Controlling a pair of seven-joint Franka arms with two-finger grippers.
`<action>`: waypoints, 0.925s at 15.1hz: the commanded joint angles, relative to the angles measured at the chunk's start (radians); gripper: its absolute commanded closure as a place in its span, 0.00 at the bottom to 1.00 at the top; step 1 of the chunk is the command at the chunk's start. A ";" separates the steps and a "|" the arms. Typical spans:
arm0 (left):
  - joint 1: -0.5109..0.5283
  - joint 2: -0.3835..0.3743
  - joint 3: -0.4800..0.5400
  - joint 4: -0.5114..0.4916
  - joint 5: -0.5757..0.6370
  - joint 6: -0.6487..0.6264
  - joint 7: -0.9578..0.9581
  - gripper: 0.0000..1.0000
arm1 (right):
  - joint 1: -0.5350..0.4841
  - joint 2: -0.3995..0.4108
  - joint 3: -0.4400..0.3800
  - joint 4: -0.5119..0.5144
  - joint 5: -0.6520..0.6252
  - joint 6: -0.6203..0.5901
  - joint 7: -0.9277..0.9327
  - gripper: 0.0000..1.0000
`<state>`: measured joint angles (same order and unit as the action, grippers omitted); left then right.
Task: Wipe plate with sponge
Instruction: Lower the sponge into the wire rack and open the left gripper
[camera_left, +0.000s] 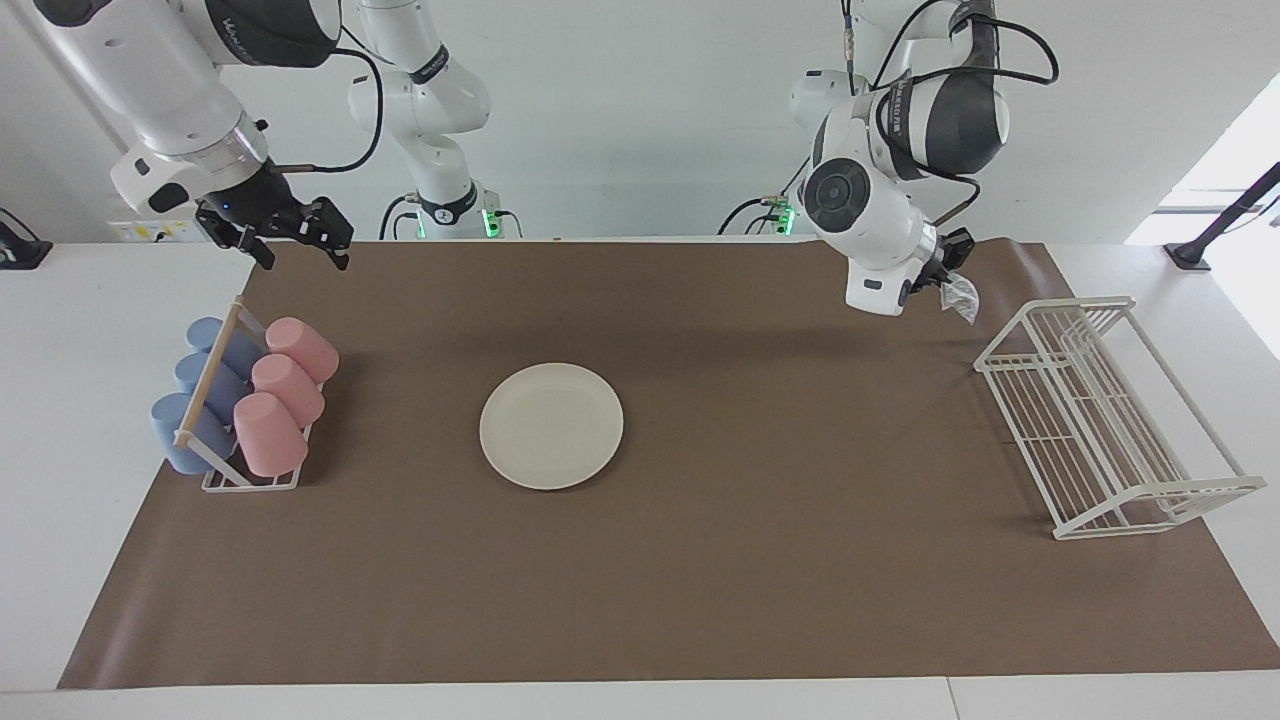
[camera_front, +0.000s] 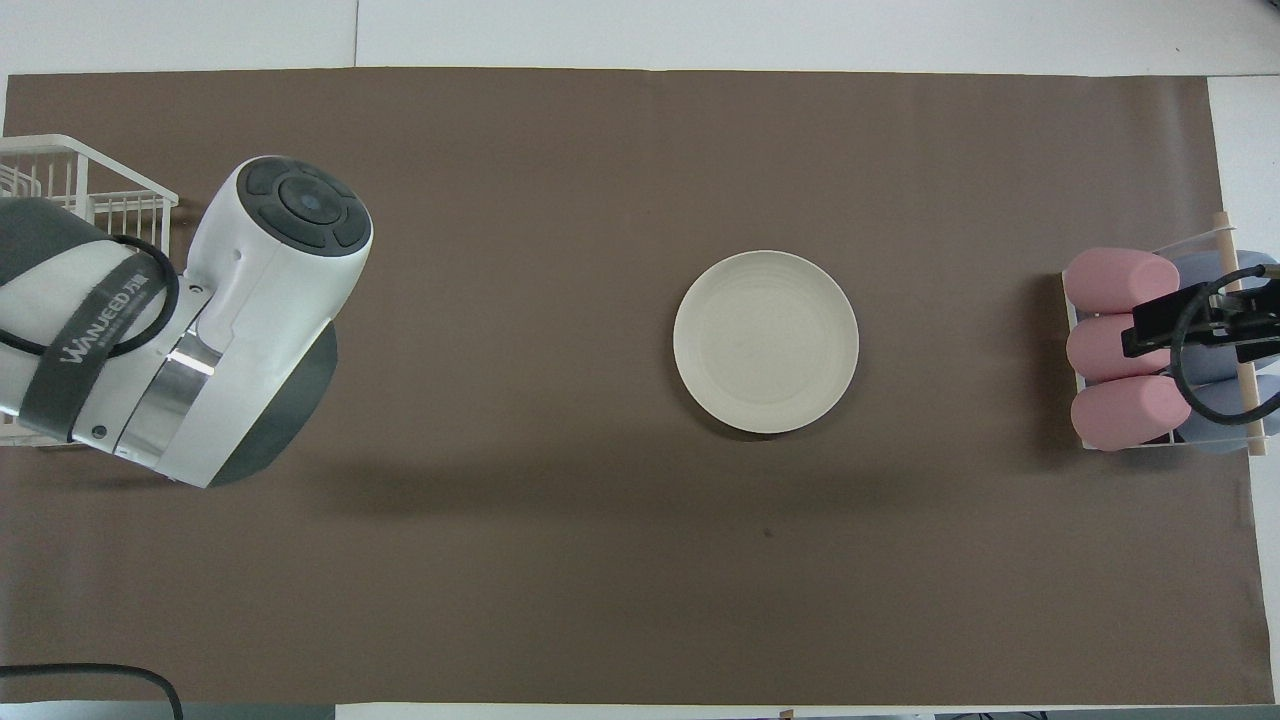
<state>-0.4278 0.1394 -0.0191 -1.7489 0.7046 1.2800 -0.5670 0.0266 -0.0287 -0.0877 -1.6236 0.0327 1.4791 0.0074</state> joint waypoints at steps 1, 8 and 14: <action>-0.013 0.075 0.005 0.014 0.149 -0.028 -0.007 1.00 | 0.009 -0.008 -0.012 -0.016 0.003 0.018 0.002 0.00; 0.096 0.227 0.008 0.017 0.472 0.097 0.090 1.00 | 0.004 -0.027 -0.014 -0.047 0.001 0.038 0.011 0.00; 0.170 0.253 0.005 0.009 0.422 0.208 0.085 1.00 | 0.010 -0.023 -0.010 -0.038 0.000 0.038 0.011 0.00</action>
<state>-0.2639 0.3922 -0.0083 -1.7473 1.1523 1.4676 -0.4976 0.0285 -0.0310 -0.0959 -1.6383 0.0327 1.4970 0.0088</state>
